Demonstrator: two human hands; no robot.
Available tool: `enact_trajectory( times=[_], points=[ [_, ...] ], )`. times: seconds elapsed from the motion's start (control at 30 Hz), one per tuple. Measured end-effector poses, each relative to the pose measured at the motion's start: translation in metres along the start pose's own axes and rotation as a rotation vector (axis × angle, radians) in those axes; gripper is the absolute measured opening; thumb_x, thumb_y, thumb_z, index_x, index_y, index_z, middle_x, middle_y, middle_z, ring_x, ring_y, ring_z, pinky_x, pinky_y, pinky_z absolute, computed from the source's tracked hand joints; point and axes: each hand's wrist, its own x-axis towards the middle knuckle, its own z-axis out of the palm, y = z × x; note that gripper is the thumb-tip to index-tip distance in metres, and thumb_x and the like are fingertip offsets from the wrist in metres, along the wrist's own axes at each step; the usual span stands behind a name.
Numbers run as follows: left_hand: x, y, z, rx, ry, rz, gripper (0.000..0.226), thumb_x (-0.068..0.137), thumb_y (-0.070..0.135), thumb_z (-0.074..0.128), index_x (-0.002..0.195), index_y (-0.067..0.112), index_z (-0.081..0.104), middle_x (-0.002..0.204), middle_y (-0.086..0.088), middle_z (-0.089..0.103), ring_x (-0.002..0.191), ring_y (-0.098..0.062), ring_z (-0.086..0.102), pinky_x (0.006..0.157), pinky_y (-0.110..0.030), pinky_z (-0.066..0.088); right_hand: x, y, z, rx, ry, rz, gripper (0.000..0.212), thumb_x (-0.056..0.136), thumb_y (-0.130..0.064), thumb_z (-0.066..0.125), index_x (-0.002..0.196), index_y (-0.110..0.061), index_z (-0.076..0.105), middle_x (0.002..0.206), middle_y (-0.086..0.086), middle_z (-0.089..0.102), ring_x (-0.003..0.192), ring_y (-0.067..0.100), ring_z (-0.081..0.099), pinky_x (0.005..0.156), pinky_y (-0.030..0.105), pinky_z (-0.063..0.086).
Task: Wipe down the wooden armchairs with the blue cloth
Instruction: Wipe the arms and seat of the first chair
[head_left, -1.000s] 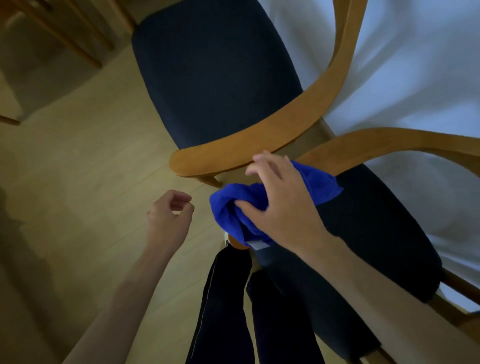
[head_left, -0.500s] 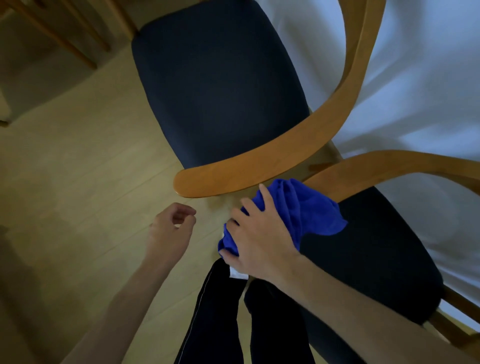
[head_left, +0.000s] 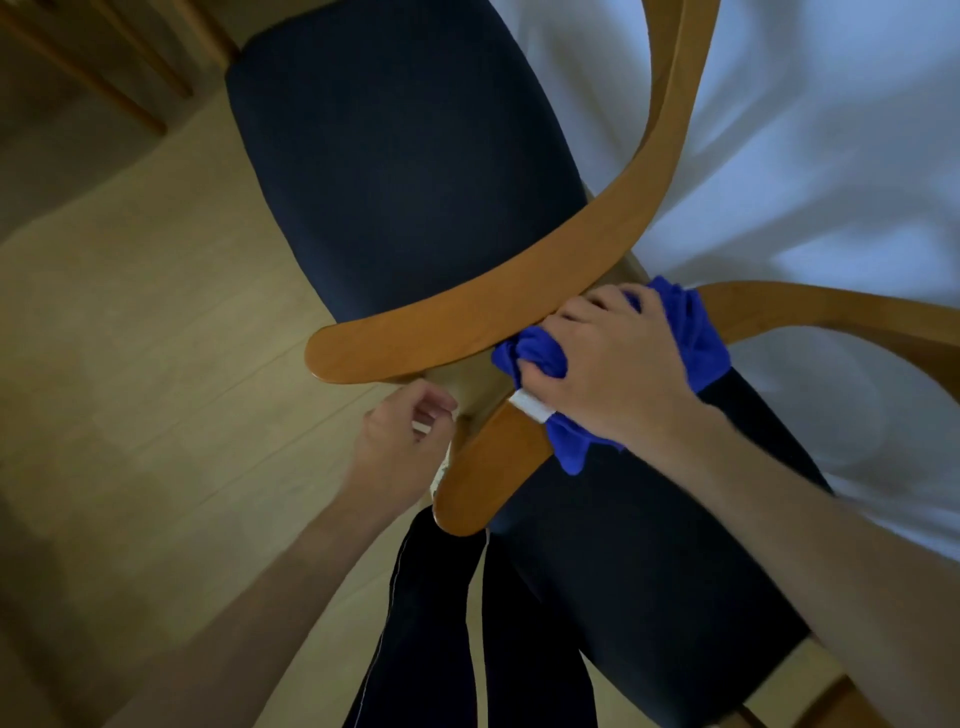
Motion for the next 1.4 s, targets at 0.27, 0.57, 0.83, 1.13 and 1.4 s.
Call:
enact_trajectory(
  times=[0.27,0.57,0.83,1.13,1.4],
  points=[
    [-0.010,0.002,-0.009,0.009,0.145,-0.164,0.031,0.091,0.004,0.045,0.082,0.026,0.065,0.083,0.010,0.068,0.085,-0.005,0.063,0.069,-0.020,0.044,-0.021,-0.042,0.016,0.063,-0.109,-0.367,0.042,0.090,-0.053,0.043,0.114,-0.026,0.064,0.121,-0.004,0.060,0.123,0.027,0.044,0.114,0.057,0.016],
    [-0.006,0.054,0.030,0.120,0.084,0.014,0.023,0.094,0.004,0.046,0.095,0.023,0.061,0.097,0.011,0.064,0.093,-0.004,0.058,0.077,-0.020,0.044,0.002,0.052,0.013,0.091,0.040,-0.159,0.055,0.088,-0.073,0.027,0.108,-0.033,0.059,0.107,-0.009,0.058,0.105,0.019,0.051,0.105,0.045,0.030],
    [0.025,0.139,0.098,0.228,0.020,0.272,0.029,0.092,0.020,0.051,0.121,0.024,0.050,0.117,0.010,0.051,0.108,-0.004,0.048,0.097,-0.027,0.038,-0.019,0.207,0.004,0.040,0.101,0.311,0.065,0.089,-0.074,0.016,0.092,-0.024,0.058,0.081,-0.003,0.046,0.078,0.024,0.046,0.076,0.041,0.035],
    [0.032,0.162,0.120,0.311,0.011,0.352,0.031,0.093,0.012,0.050,0.123,0.021,0.051,0.118,0.007,0.053,0.106,-0.005,0.049,0.092,-0.024,0.036,-0.017,0.181,0.008,0.228,0.072,0.155,0.046,0.086,-0.065,0.038,0.119,-0.037,0.053,0.122,-0.008,0.055,0.113,0.027,0.047,0.097,0.050,0.030],
    [0.028,0.159,0.125,0.415,0.071,0.406,0.041,0.086,0.015,0.057,0.124,0.026,0.046,0.131,0.006,0.038,0.115,0.000,0.035,0.096,-0.029,0.031,-0.035,0.208,0.007,0.186,0.039,-0.053,0.081,0.078,-0.072,0.055,0.145,-0.034,0.032,0.144,-0.005,0.039,0.127,0.023,0.040,0.106,0.044,0.031]
  ],
)
